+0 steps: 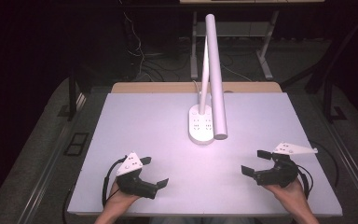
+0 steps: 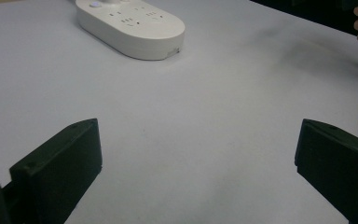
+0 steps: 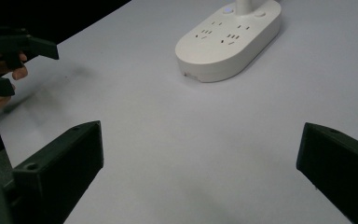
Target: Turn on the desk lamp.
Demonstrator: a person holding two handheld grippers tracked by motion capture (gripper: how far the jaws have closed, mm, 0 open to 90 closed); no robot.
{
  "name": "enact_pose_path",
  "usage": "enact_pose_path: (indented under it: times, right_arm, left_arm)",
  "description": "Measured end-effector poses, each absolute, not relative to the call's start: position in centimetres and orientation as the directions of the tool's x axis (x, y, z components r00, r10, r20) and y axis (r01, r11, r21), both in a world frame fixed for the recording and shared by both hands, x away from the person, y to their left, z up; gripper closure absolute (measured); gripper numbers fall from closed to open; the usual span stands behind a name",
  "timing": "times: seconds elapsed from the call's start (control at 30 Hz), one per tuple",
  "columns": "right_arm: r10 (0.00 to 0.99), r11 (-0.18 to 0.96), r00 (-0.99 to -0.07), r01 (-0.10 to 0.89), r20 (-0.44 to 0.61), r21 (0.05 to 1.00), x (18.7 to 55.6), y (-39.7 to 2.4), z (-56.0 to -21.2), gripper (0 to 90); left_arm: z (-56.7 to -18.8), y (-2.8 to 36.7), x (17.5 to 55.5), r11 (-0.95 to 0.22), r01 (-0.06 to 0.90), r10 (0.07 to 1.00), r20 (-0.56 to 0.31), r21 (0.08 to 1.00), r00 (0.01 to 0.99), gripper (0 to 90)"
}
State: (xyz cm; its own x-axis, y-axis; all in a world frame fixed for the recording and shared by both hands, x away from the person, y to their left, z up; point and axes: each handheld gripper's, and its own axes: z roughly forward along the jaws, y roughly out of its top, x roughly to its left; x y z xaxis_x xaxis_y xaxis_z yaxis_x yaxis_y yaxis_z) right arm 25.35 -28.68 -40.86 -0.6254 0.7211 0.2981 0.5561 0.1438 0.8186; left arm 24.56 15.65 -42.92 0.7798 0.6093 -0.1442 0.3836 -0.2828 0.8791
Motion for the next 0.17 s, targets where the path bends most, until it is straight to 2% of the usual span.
enact_pose_path:
  times: [0.17]
  right_arm:
    - [0.722,0.146,-0.626,0.554,0.295,0.819,24.9,-28.75,-41.49,0.1]
  left_arm:
    - [-42.91,15.65,24.6,-0.284,0.384,0.608,-0.145,0.878,0.78,0.0]
